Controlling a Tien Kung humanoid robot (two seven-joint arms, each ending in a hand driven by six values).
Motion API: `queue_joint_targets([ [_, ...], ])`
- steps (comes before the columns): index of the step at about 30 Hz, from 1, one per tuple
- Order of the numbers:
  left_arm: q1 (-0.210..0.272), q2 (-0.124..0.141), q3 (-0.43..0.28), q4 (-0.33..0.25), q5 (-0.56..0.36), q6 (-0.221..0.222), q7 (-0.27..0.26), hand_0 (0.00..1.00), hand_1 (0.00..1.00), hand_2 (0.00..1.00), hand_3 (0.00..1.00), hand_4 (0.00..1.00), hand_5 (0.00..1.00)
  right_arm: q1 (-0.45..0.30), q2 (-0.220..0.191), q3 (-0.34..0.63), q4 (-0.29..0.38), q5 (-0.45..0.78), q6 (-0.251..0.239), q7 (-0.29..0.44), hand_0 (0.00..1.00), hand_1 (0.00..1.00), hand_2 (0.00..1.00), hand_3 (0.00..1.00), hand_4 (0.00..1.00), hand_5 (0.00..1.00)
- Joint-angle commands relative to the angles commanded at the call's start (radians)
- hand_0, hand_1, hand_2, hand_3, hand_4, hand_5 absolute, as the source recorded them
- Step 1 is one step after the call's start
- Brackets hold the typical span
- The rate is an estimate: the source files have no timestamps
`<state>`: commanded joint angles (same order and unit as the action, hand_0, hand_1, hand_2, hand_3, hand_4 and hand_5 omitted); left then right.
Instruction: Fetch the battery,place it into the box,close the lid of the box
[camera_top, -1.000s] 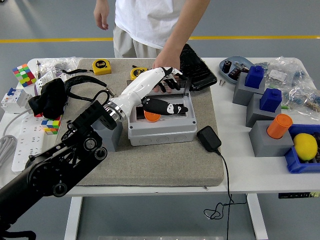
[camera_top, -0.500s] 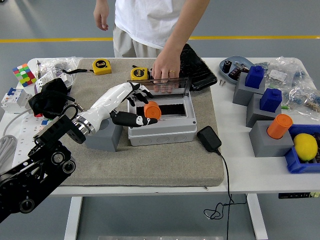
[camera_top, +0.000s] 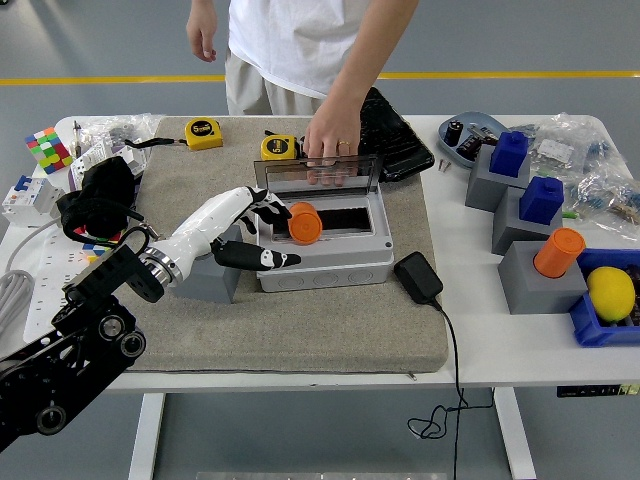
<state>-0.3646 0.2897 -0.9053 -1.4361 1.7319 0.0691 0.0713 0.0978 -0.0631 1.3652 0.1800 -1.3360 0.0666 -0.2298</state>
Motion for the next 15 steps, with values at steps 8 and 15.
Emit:
queue_joint_targets([
  [8,-0.042,-0.083,0.044,0.044,-0.04,0.01,-0.018,0.385,0.593,0.57,0.589,0.998,0.405,0.002,0.0,-0.007,0.0,0.002,0.0,0.0,0.609,0.657,0.679,0.584,0.982,0.556],
  [15,-0.08,-0.172,0.068,0.059,-0.092,0.027,-0.047,0.384,0.593,0.573,0.591,0.998,0.407,0.002,0.0,-0.011,0.0,0.004,0.0,0.0,0.609,0.657,0.679,0.583,0.982,0.557],
])
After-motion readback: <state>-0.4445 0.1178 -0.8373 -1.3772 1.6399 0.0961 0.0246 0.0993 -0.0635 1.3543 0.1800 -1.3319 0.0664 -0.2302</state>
